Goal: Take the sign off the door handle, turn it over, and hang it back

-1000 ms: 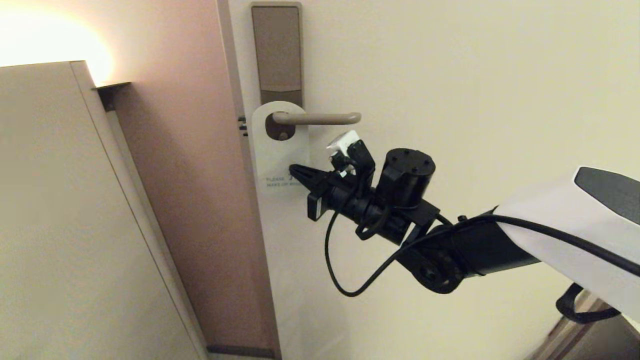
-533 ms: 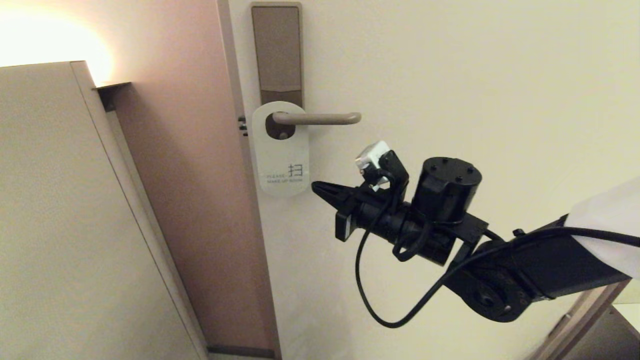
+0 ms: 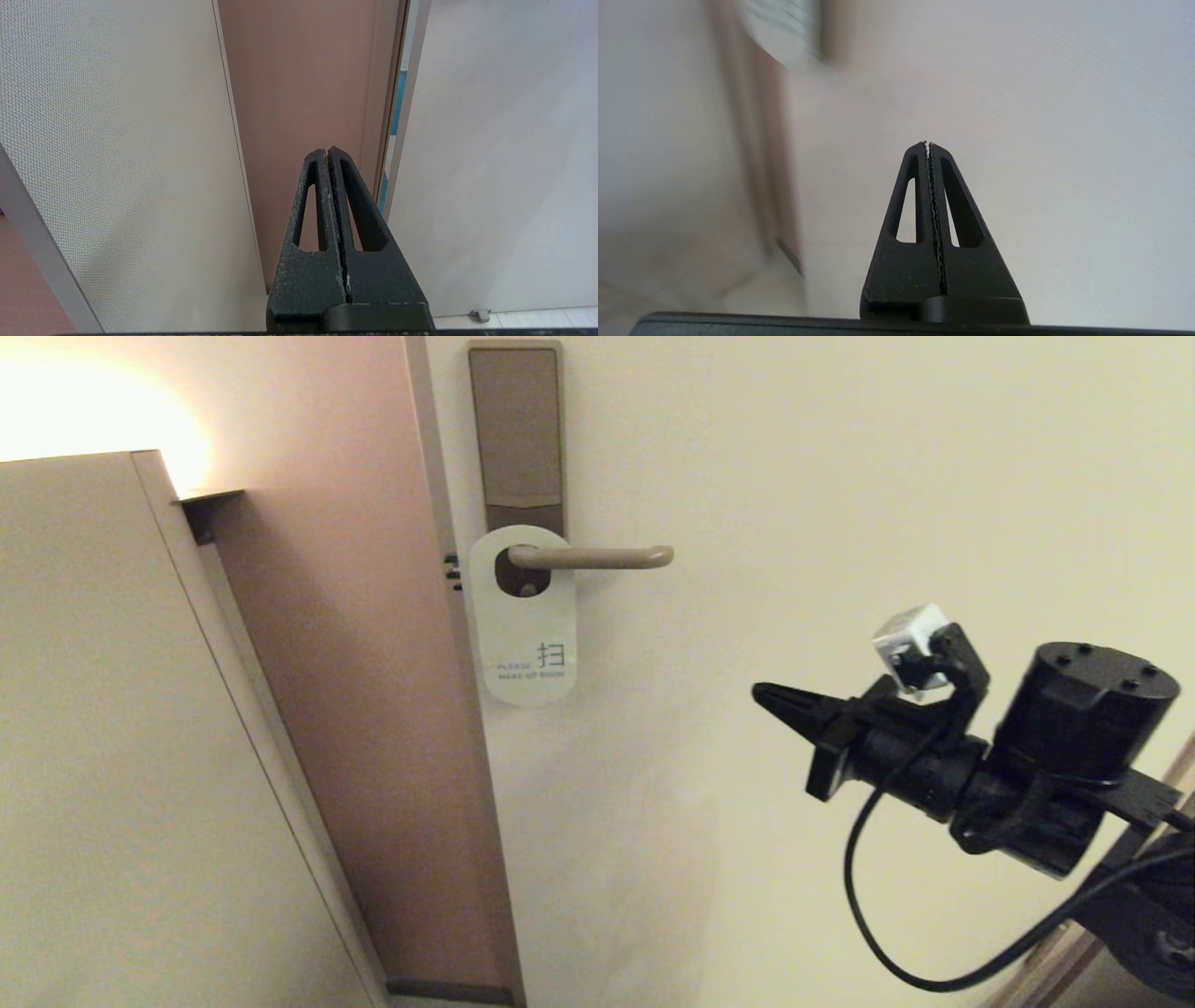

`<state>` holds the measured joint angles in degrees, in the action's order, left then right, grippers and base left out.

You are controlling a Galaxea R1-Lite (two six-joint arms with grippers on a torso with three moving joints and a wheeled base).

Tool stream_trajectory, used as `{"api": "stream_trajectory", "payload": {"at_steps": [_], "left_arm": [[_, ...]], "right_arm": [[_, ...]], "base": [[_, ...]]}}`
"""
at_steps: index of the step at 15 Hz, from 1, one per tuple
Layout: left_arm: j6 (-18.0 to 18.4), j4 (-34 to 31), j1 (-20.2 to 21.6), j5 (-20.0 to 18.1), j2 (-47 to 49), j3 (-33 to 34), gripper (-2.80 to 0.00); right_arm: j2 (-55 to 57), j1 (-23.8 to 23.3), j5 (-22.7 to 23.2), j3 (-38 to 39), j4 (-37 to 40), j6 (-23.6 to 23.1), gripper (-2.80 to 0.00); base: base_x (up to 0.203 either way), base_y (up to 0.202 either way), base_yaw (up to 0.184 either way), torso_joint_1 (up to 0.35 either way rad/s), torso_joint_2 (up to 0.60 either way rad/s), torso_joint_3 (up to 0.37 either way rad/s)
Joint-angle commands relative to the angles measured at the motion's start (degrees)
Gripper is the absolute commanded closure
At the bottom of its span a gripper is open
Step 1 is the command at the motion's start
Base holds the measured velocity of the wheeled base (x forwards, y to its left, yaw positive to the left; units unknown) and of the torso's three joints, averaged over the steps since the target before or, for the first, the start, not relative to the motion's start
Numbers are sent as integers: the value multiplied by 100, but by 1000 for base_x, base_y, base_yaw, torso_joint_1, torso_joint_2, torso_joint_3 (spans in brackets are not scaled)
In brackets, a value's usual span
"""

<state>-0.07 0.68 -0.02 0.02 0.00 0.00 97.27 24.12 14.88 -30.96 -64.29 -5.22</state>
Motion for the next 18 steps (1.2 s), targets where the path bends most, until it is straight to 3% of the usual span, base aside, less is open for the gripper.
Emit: {"api": "stream_trajectory", "payload": {"at_steps": [1, 4, 13, 18], "left_arm": [[-1, 2, 2, -2, 9, 0, 0], [-1, 2, -5, 4, 9, 0, 0], [-1, 2, 0, -2, 6, 0, 0], [-1, 2, 2, -2, 9, 0, 0]], "right_arm": [[-792, -556, 34, 729, -40, 6, 0], [-1411, -1172, 53, 1563, -40, 53, 0], [-3377, -2070, -108, 3009, 11, 668, 0], [-5088, -2134, -131, 3090, 1511, 871, 0]], "base": [[0, 0, 0, 0, 0, 0], [0, 0, 0, 0, 0, 0], [0, 0, 0, 0, 0, 0], [0, 0, 0, 0, 0, 0]]}}
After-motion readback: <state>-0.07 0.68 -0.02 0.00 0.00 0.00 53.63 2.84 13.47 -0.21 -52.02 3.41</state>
